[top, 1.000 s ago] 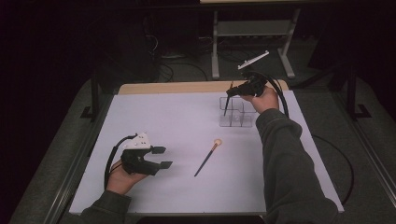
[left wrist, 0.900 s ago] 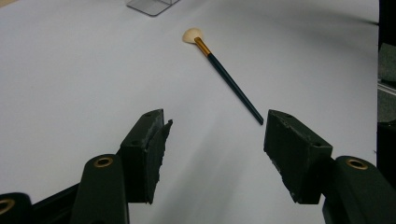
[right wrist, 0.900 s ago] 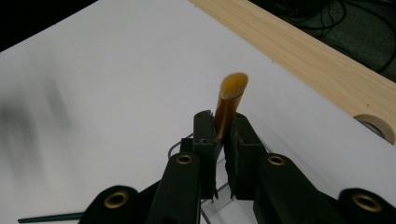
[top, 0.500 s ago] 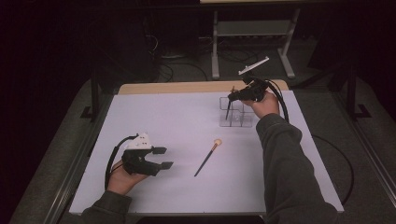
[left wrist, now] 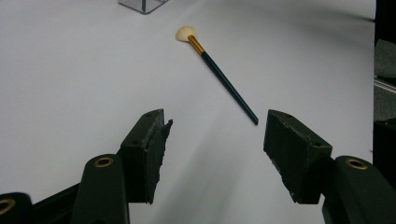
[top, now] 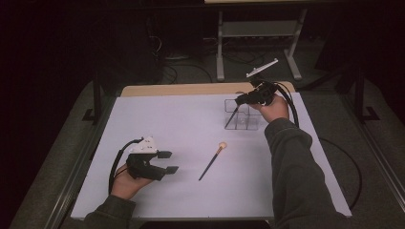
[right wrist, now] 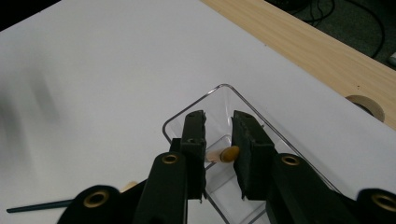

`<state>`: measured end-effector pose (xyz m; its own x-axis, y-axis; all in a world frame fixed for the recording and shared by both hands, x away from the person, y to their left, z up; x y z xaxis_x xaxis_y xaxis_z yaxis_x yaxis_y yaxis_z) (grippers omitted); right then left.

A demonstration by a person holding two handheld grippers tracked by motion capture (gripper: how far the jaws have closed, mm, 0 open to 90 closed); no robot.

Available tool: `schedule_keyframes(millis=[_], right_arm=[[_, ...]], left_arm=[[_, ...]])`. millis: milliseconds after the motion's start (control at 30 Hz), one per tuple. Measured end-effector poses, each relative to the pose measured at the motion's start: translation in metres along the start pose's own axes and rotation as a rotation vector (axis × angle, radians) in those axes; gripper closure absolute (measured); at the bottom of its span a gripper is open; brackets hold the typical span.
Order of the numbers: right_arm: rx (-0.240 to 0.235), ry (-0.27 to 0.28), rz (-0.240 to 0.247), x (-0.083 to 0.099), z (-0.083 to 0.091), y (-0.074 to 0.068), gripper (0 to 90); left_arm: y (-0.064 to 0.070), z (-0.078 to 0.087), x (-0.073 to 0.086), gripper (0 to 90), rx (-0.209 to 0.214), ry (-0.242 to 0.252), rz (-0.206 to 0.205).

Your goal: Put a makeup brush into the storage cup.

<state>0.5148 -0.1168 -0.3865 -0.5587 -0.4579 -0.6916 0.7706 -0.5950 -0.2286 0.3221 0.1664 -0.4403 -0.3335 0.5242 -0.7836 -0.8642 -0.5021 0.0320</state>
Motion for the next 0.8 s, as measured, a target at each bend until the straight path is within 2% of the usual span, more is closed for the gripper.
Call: schedule_keyframes(millis=[67, 200, 267, 400, 433, 533, 600, 633, 733, 767, 800], right_arm=[[0.007, 0.018, 0.002, 0.001, 0.002, 0.000, 72.4], [0.009, 0.017, -0.004, 0.005, 0.006, 0.001, 71.4], [0.007, 0.023, -0.016, 0.006, 0.008, 0.000, 69.7], [0.008, 0.035, -0.027, 0.009, 0.013, 0.000, 68.1], [0.009, 0.040, -0.011, 0.009, 0.014, 0.001, 67.8], [0.005, 0.050, -0.031, 0.008, 0.018, -0.001, 66.7], [0.007, 0.062, -0.018, 0.009, 0.020, 0.000, 65.8], [0.006, 0.062, -0.036, 0.009, 0.021, -0.001, 65.5], [0.004, 0.072, -0.033, 0.011, 0.021, 0.000, 64.9], [0.002, 0.074, -0.053, 0.012, 0.022, -0.001, 64.2], [0.001, 0.074, -0.052, 0.013, 0.023, -0.001, 63.8]], left_arm=[[0.000, 0.000, 0.000, 38.2, -0.001, 0.000, -0.007], [-0.001, 0.000, -0.001, 38.1, -0.002, 0.001, -0.013], [0.000, 0.000, -0.001, 38.1, -0.001, 0.010, 0.003], [-0.001, 0.000, 0.000, 37.9, -0.005, 0.002, -0.006], [-0.002, 0.001, 0.000, 37.9, -0.005, -0.001, -0.007], [-0.002, 0.001, 0.001, 37.8, -0.006, -0.010, -0.010], [-0.001, 0.001, 0.000, 37.8, -0.005, -0.003, 0.000], [-0.001, 0.001, 0.000, 37.9, -0.005, -0.001, 0.000], [-0.001, 0.001, 0.000, 37.8, -0.004, -0.002, 0.000], [-0.002, 0.001, 0.000, 37.8, -0.003, -0.001, 0.000], [-0.002, 0.001, 0.001, 37.7, -0.001, 0.000, 0.001]])
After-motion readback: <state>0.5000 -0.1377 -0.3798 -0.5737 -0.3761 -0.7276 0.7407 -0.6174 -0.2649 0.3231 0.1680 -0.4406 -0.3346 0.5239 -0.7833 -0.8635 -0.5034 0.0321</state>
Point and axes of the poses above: each handheld gripper's, and its own axes: z roughly backward along the jaws, x roughly out of its underside, y roughly to its right, the point moved 8 cm from there along -z, roughly forward along the jaws, and after that the axes turned 4 degrees about -x, right-handed, at the moved point
